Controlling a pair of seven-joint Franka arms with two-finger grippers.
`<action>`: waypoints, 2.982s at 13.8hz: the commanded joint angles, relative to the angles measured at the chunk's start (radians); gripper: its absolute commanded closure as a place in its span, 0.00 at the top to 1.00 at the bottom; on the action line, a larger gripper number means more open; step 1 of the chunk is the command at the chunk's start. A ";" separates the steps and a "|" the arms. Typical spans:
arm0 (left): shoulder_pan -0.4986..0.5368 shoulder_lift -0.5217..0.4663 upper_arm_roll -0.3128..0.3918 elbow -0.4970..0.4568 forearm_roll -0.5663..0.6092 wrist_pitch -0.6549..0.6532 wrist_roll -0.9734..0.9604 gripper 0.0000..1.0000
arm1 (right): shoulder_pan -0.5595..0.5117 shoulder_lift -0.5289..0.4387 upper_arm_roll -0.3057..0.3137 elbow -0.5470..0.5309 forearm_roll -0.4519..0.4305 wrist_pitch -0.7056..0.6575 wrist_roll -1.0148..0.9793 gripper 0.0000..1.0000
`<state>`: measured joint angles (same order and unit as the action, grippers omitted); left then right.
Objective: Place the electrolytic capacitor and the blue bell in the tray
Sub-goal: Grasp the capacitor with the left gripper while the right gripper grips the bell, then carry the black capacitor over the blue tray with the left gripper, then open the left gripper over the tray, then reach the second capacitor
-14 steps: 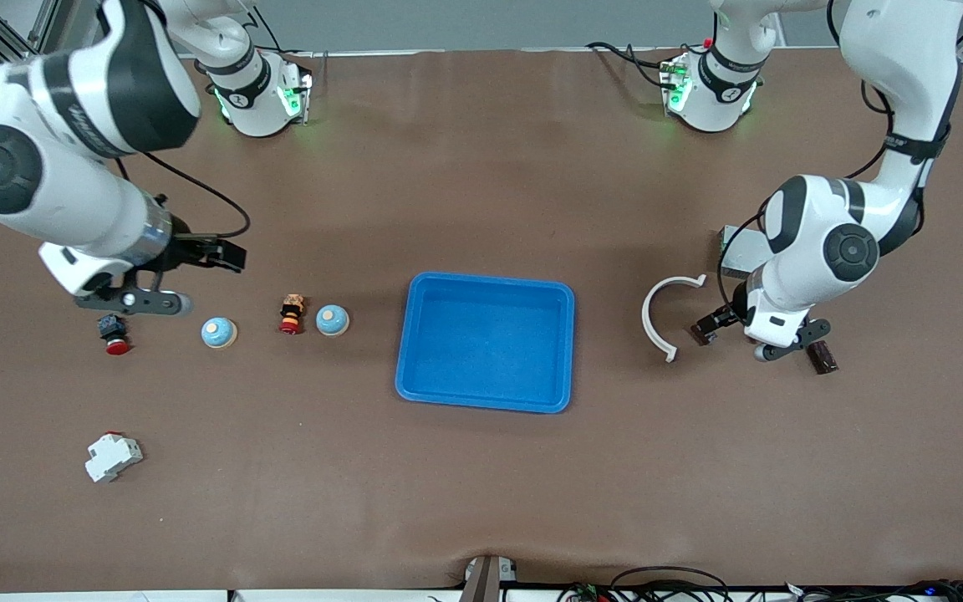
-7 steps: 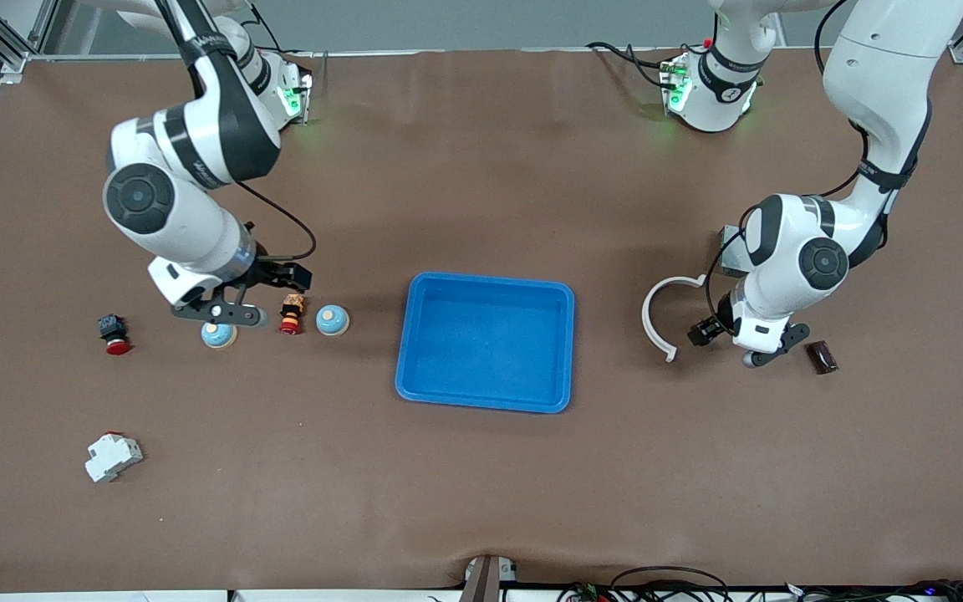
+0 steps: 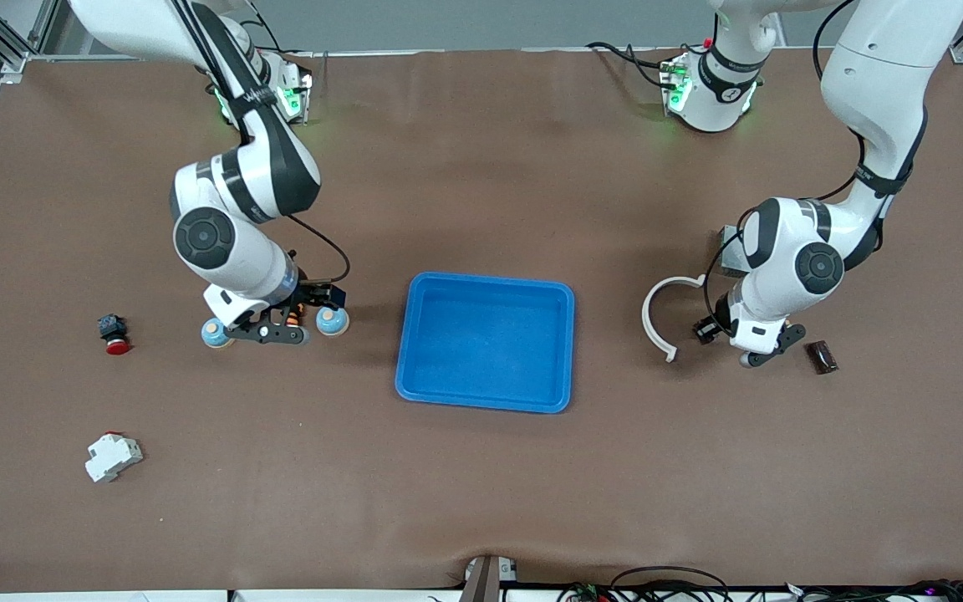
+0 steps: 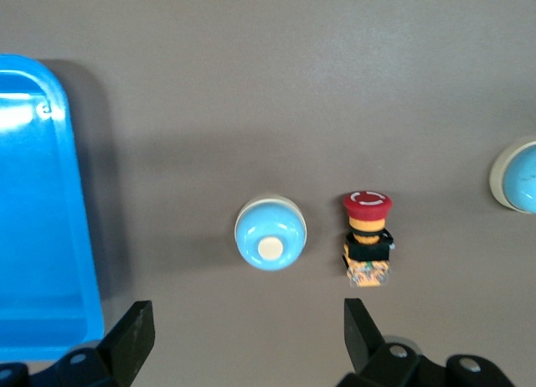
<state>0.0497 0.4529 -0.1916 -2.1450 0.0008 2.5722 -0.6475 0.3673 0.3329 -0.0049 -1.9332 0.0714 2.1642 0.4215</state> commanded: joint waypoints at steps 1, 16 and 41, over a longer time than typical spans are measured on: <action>-0.005 -0.059 -0.003 0.048 0.001 -0.085 0.022 0.00 | 0.015 0.053 -0.007 0.010 0.010 0.058 -0.055 1.00; -0.253 0.027 -0.134 0.422 -0.001 -0.359 -0.573 0.00 | 0.012 0.144 -0.010 0.002 0.005 0.132 -0.317 1.00; -0.197 -0.011 -0.124 0.501 0.108 -0.502 -0.734 1.00 | 0.018 0.202 -0.007 -0.069 0.011 0.237 -0.385 1.00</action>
<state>-0.2236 0.5055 -0.3107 -1.6048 0.0941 2.1174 -1.4898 0.3806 0.5331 -0.0115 -2.0016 0.0714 2.3890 0.0507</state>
